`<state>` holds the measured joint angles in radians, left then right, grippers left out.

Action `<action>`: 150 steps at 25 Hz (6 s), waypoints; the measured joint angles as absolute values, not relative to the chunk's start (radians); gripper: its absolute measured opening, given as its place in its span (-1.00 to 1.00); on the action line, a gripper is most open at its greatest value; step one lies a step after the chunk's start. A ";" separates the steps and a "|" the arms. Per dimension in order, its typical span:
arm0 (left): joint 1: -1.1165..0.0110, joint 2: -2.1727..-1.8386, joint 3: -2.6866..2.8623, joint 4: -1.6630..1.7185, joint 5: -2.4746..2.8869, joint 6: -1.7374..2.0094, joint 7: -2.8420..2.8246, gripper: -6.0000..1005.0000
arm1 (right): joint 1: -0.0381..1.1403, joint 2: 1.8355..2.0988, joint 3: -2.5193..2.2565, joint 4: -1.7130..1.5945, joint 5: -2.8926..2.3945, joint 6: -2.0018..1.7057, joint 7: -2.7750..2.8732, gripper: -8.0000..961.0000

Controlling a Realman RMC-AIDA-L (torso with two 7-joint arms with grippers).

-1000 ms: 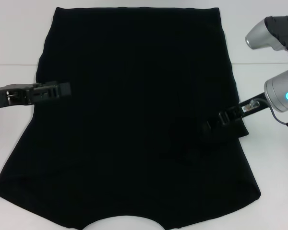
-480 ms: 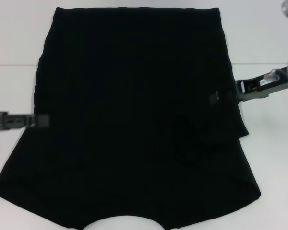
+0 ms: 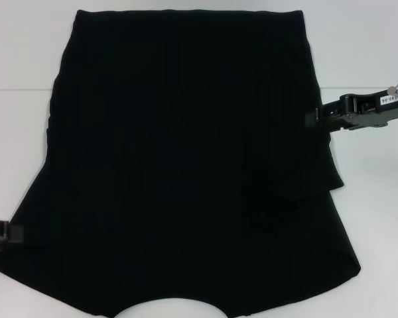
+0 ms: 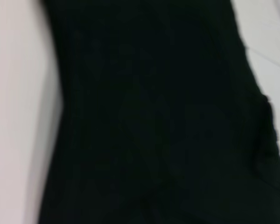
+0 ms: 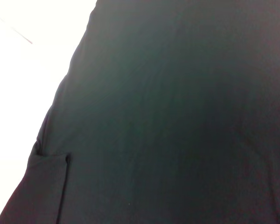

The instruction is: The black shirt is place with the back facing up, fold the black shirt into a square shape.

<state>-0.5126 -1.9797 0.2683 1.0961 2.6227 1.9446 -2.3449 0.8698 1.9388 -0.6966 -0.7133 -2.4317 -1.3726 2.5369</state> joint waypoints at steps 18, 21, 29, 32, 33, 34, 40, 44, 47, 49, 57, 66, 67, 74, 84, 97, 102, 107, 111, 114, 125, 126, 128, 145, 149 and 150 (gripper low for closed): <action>-0.504 -2.005 0.293 1.008 2.755 1.689 -2.467 0.21 | 0.862 1.937 -0.691 -0.709 -2.431 -1.365 2.531 0.30; -0.503 -2.006 0.293 1.008 2.761 1.668 -2.470 0.20 | 0.862 1.937 -0.691 -0.709 -2.431 -1.365 2.531 0.30; -0.505 -2.006 0.294 0.973 2.767 1.615 -2.470 0.17 | 0.861 1.937 -0.686 -0.709 -2.431 -1.365 2.531 0.30; -0.506 -2.006 0.306 0.960 2.769 1.602 -2.470 0.16 | 0.859 1.937 -0.683 -0.710 -2.431 -1.365 2.531 0.30; -0.507 -2.006 0.310 0.958 2.769 1.599 -2.470 0.16 | 0.859 1.937 -0.683 -0.710 -2.431 -1.365 2.531 0.30; -0.508 -2.006 0.313 0.956 2.770 1.598 -2.470 0.15 | 0.858 1.937 -0.683 -0.710 -2.431 -1.365 2.531 0.30; -0.526 -2.010 0.342 0.933 2.769 1.601 -2.469 0.13 | 0.855 1.936 -0.682 -0.711 -2.431 -1.364 2.531 0.30; -0.548 -2.019 0.345 0.929 2.767 1.610 -2.462 0.12 | 0.852 1.935 -0.679 -0.712 -2.431 -1.364 2.531 0.30; -0.557 -2.023 0.345 0.928 2.755 1.616 -2.459 0.11 | 0.851 1.934 -0.675 -0.712 -2.431 -1.364 2.530 0.30; -0.563 -2.024 0.345 0.928 2.745 1.623 -2.457 0.10 | 0.849 1.933 -0.675 -0.711 -2.431 -1.364 2.530 0.30; -0.556 -2.023 0.344 0.953 2.741 1.652 -2.457 0.07 | 0.840 1.929 -0.675 -0.711 -2.420 -1.367 2.529 0.30; -0.562 -2.018 0.344 0.943 2.739 1.650 -2.446 -0.35 | 0.827 1.924 -0.680 -0.712 -2.420 -1.376 2.529 0.29; -0.563 -2.018 0.345 0.942 2.739 1.649 -2.446 -0.43 | 0.826 1.922 -0.681 -0.710 -2.422 -1.376 2.529 0.28; -0.565 -2.012 0.335 0.931 2.682 1.684 -2.405 -0.88 | 0.800 1.907 -0.683 -0.709 -2.437 -1.479 2.483 0.27; -0.595 -1.997 0.338 0.890 2.658 1.653 -2.405 -0.89 | 0.741 1.903 -0.700 -0.720 -2.609 -1.631 2.468 0.25; -0.608 -1.993 0.334 0.887 2.658 1.647 -2.411 -0.89 | 0.735 1.963 -0.776 -0.713 -2.614 -1.611 2.430 0.23; -0.607 -1.993 0.333 0.884 2.657 1.640 -2.411 -0.89 | 0.735 1.967 -0.802 -0.712 -2.618 -1.595 2.433 0.22; -0.605 -1.993 0.333 0.882 2.656 1.632 -2.411 -0.89 | 0.740 1.982 -0.837 -0.712 -2.627 -1.584 2.428 0.21; -0.604 -1.993 0.333 0.882 2.656 1.629 -2.411 -0.89 | 0.743 1.989 -0.845 -0.712 -2.629 -1.580 2.431 0.20; -0.604 -1.993 0.333 0.882 2.656 1.627 -2.411 -0.89 | 0.745 1.994 -0.848 -0.712 -2.629 -1.579 2.434 0.19; -0.604 -1.993 0.333 0.880 2.654 1.618 -2.411 -0.89 | 0.750 2.014 -0.863 -0.714 -2.626 -1.582 2.434 0.17; -0.604 -1.993 0.333 0.880 2.654 1.618 -2.411 -0.89 | 0.748 2.012 -0.861 -0.718 -2.627 -1.586 2.435 0.17; -0.604 -1.993 0.333 0.880 2.654 1.618 -2.412 -0.89 | 0.741 1.998 -0.850 -0.724 -2.629 -1.596 2.443 0.17; -0.600 -1.993 0.331 0.879 2.650 1.619 -2.419 -0.89 | 0.741 2.000 -0.863 -0.714 -2.641 -1.558 2.458 0.14; -0.600 -1.993 0.331 0.879 2.650 1.618 -2.420 -0.89 | 0.743 2.015 -0.866 -0.713 -2.640 -1.554 2.457 0.13; -0.601 -1.993 0.331 0.879 2.650 1.618 -2.420 -0.89 | 0.743 2.017 -0.866 -0.713 -2.640 -1.554 2.456 0.13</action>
